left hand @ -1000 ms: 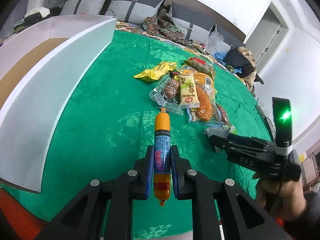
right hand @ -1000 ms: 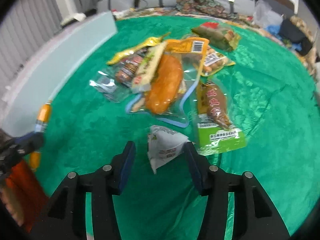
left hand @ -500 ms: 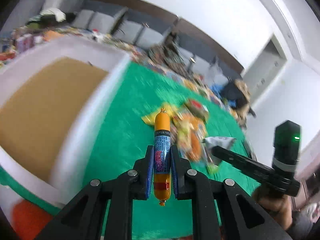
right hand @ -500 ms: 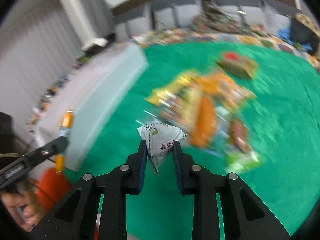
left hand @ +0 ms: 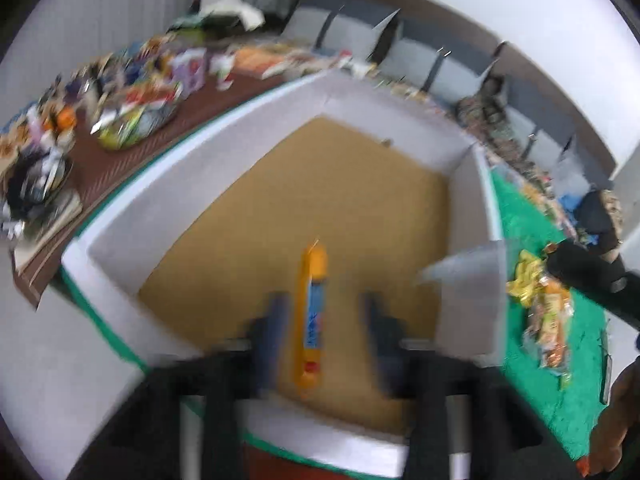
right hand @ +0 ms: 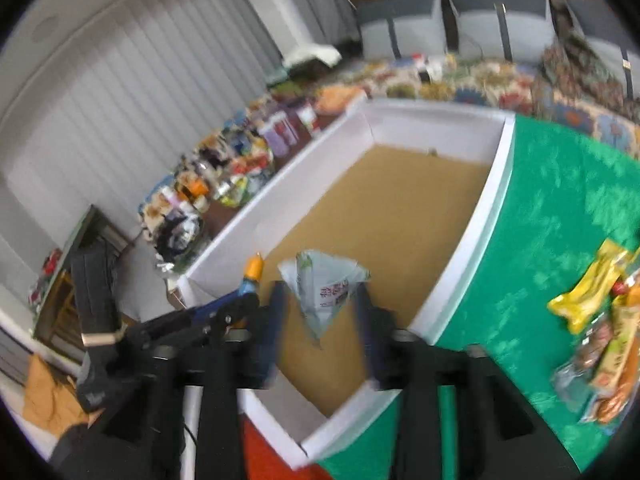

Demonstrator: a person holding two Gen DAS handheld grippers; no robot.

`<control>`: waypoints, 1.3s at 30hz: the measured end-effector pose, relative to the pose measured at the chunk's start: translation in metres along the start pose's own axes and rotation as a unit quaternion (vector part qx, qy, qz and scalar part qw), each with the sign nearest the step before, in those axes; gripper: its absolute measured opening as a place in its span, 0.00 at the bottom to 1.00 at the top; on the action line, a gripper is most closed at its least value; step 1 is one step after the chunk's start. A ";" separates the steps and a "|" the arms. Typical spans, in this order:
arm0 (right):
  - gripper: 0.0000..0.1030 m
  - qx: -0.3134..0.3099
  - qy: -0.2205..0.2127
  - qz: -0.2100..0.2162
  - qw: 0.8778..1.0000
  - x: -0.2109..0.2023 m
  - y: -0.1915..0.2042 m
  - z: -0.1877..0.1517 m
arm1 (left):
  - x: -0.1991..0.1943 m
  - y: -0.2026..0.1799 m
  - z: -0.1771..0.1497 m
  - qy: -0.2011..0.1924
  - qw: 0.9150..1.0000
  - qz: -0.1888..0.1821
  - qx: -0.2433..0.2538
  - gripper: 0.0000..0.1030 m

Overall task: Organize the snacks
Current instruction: 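Carry both snacks into the white box and open both tools, then bring the left tool back over the snack pile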

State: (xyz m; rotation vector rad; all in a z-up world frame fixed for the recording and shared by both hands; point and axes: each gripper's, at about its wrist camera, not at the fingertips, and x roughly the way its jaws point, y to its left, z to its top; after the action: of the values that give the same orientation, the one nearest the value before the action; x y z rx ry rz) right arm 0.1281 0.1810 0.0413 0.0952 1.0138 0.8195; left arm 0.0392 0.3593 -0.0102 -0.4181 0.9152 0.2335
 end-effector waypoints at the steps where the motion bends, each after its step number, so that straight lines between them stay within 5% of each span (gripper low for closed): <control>1: 0.65 0.009 0.000 -0.007 1.000 0.004 -0.002 0.000 | -0.001 0.004 -0.005 -0.002 1.000 0.006 -0.002 0.81; 5: 0.66 -0.001 -0.019 -0.029 0.999 -0.014 -0.016 -0.021 | -0.016 -0.004 -0.021 -0.034 0.999 0.020 0.018 0.82; 11: 0.67 0.000 -0.048 -0.151 0.987 -0.053 -0.101 -0.078 | -0.039 -0.048 -0.014 -0.114 0.992 0.002 0.046 0.82; 16: 0.67 0.030 -0.035 -0.275 0.960 -0.102 -0.205 -0.144 | -0.030 -0.092 -0.011 -0.126 0.988 -0.014 0.092 0.82; 22: 0.67 0.115 -0.041 -0.371 0.921 -0.168 -0.306 -0.200 | -0.002 -0.125 -0.019 -0.114 0.984 0.044 0.131 0.82; 27: 0.67 0.161 -0.044 -0.393 0.904 -0.190 -0.352 -0.214 | 0.011 -0.143 -0.022 -0.097 0.980 0.059 0.164 0.82; 31: 0.72 0.161 -0.051 -0.393 0.904 -0.191 -0.365 -0.213 | 0.025 -0.158 -0.030 -0.071 0.973 0.081 0.206 0.82; 35: 0.78 0.159 -0.054 -0.390 0.905 -0.192 -0.368 -0.217 | 0.030 -0.179 -0.045 -0.072 0.954 0.109 0.271 0.82; 39: 0.82 0.162 -0.051 -0.389 0.905 -0.189 -0.369 -0.218 | 0.028 -0.186 -0.050 -0.071 0.953 0.107 0.276 0.82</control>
State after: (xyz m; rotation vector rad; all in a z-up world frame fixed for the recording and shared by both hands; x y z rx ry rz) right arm 0.1155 -0.2647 -0.1018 0.0093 0.9681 -0.0888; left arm 0.0882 0.1710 -0.0131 0.2158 0.8427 0.1909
